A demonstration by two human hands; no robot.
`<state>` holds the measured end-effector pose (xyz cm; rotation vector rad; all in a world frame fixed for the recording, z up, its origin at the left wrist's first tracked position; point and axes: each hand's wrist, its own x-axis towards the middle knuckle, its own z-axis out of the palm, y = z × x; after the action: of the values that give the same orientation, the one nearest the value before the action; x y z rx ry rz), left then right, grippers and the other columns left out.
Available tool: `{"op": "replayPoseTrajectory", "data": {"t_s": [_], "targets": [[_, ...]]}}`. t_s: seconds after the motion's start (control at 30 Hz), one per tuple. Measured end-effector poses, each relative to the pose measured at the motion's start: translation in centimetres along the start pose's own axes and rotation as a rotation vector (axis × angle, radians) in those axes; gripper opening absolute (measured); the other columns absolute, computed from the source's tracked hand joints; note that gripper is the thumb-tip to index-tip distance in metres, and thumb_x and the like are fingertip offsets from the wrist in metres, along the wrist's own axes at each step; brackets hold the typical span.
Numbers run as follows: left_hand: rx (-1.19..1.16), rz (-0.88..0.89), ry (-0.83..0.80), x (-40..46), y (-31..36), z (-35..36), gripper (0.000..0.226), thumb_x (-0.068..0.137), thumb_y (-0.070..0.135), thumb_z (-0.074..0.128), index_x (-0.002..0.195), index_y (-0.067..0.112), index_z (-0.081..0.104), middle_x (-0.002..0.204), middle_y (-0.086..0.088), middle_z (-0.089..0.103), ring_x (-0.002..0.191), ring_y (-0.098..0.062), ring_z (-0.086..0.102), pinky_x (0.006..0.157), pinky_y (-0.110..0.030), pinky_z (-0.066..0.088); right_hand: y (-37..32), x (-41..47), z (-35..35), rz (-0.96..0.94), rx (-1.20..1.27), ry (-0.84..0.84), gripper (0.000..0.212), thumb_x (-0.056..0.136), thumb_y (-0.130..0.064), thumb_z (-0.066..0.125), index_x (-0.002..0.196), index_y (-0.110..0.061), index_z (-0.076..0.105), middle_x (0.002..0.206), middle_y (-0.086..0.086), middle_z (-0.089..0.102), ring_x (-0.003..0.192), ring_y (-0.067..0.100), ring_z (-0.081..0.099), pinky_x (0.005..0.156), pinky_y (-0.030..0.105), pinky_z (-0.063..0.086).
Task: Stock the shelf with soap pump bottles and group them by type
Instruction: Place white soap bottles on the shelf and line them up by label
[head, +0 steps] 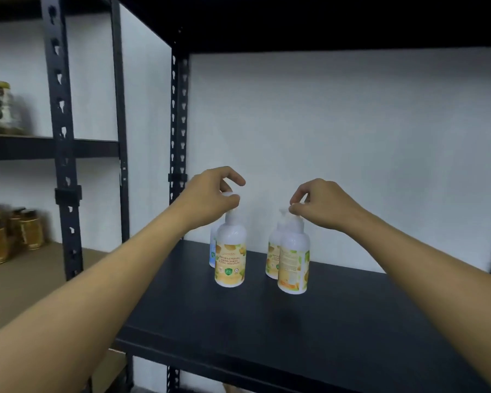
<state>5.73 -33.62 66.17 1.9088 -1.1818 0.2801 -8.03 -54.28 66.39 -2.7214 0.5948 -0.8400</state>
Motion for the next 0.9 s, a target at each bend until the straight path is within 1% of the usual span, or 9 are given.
{"op": "replayPoseTrajectory", "data": {"t_s": [0.1, 0.2, 0.27, 0.37, 0.47, 0.57, 0.7, 0.77, 0.9], "targets": [[-0.011, 0.015, -0.023, 0.7, 0.5, 1.0, 0.026, 0.087, 0.018, 0.063, 0.107, 0.035, 0.064, 0.089, 0.005, 0.064, 0.068, -0.016, 0.059, 0.051, -0.012, 0.044, 1.4, 0.3, 0.1, 0.036, -0.021, -0.006, 0.008, 0.085, -0.030, 0.066, 0.090, -0.025, 0.071, 0.080, -0.015, 0.057, 0.075, 0.009, 0.060, 0.063, 0.028, 0.046], [-0.012, 0.021, -0.034, 1.3, 0.9, 2.0, 0.026, 0.087, 0.018, 0.063, 0.108, 0.034, 0.064, 0.089, 0.005, 0.064, 0.081, -0.024, 0.064, 0.050, -0.007, 0.041, 2.5, 0.6, 0.3, 0.062, -0.029, -0.014, 0.009, 0.086, -0.030, 0.066, 0.091, -0.024, 0.070, 0.080, -0.015, 0.056, 0.077, 0.010, 0.060, 0.065, 0.028, 0.046], [-0.019, 0.027, -0.044, 1.6, 1.1, 2.7, 0.026, 0.087, 0.018, 0.064, 0.108, 0.034, 0.064, 0.090, 0.004, 0.064, 0.081, -0.022, 0.064, 0.050, -0.006, 0.041, 3.2, 0.8, 0.4, 0.079, -0.039, -0.018, 0.009, 0.086, -0.030, 0.067, 0.091, -0.023, 0.070, 0.080, -0.014, 0.057, 0.079, 0.012, 0.061, 0.065, 0.029, 0.047], [-0.026, 0.038, -0.063, 1.9, 1.3, 3.7, 0.027, 0.088, 0.019, 0.064, 0.110, 0.034, 0.063, 0.091, 0.004, 0.064, 0.071, -0.010, 0.058, 0.053, -0.006, 0.039, 4.3, 1.3, 0.6, 0.103, -0.055, -0.004, 0.009, 0.085, -0.030, 0.066, 0.091, -0.023, 0.069, 0.081, -0.013, 0.058, 0.083, 0.015, 0.063, 0.068, 0.030, 0.050], [-0.030, 0.049, -0.069, 2.4, 1.5, 4.5, 0.027, 0.088, 0.018, 0.064, 0.110, 0.034, 0.063, 0.089, 0.005, 0.063, 0.073, -0.005, 0.057, 0.056, -0.006, 0.037, 5.3, 1.8, 0.6, 0.127, -0.058, 0.029, 0.009, 0.085, -0.029, 0.065, 0.091, -0.023, 0.069, 0.082, -0.014, 0.058, 0.084, 0.015, 0.063, 0.065, 0.029, 0.047], [-0.038, 0.053, -0.074, 2.8, 1.7, 5.2, 0.027, 0.088, 0.018, 0.064, 0.111, 0.033, 0.063, 0.090, 0.004, 0.062, 0.078, -0.006, 0.057, 0.061, -0.011, 0.037, 6.1, 2.1, 1.0, 0.142, -0.057, 0.038, 0.009, 0.086, -0.028, 0.065, 0.092, -0.023, 0.069, 0.082, -0.014, 0.057, 0.084, 0.015, 0.062, 0.064, 0.028, 0.046], [-0.050, 0.059, -0.080, 3.4, 1.9, 6.0, 0.027, 0.088, 0.018, 0.063, 0.110, 0.034, 0.064, 0.089, 0.004, 0.063, 0.079, -0.011, 0.059, 0.061, -0.013, 0.039, 6.9, 2.5, 1.8, 0.147, -0.038, 0.048, 0.010, 0.086, -0.028, 0.065, 0.094, -0.022, 0.068, 0.091, -0.011, 0.060, 0.090, 0.017, 0.062, 0.070, 0.030, 0.048], [-0.050, 0.067, -0.081, 3.5, 1.9, 6.4, 0.027, 0.088, 0.018, 0.064, 0.109, 0.034, 0.064, 0.089, 0.004, 0.064, 0.079, -0.009, 0.059, 0.062, -0.014, 0.039, 7.2, 2.8, 2.2, 0.147, -0.028, 0.050, 0.011, 0.087, -0.028, 0.065, 0.095, -0.022, 0.068, 0.098, -0.008, 0.061, 0.092, 0.017, 0.062, 0.071, 0.030, 0.048], [-0.044, 0.074, -0.097, 3.8, 1.9, 7.3, 0.028, 0.088, 0.019, 0.064, 0.111, 0.034, 0.063, 0.090, 0.004, 0.063, 0.079, -0.006, 0.058, 0.063, -0.015, 0.038, 7.5, 3.2, 2.9, 0.139, -0.030, 0.055, 0.013, 0.088, -0.029, 0.064, 0.098, -0.022, 0.068, 0.100, -0.008, 0.059, 0.092, 0.017, 0.061, 0.071, 0.029, 0.046]]}}
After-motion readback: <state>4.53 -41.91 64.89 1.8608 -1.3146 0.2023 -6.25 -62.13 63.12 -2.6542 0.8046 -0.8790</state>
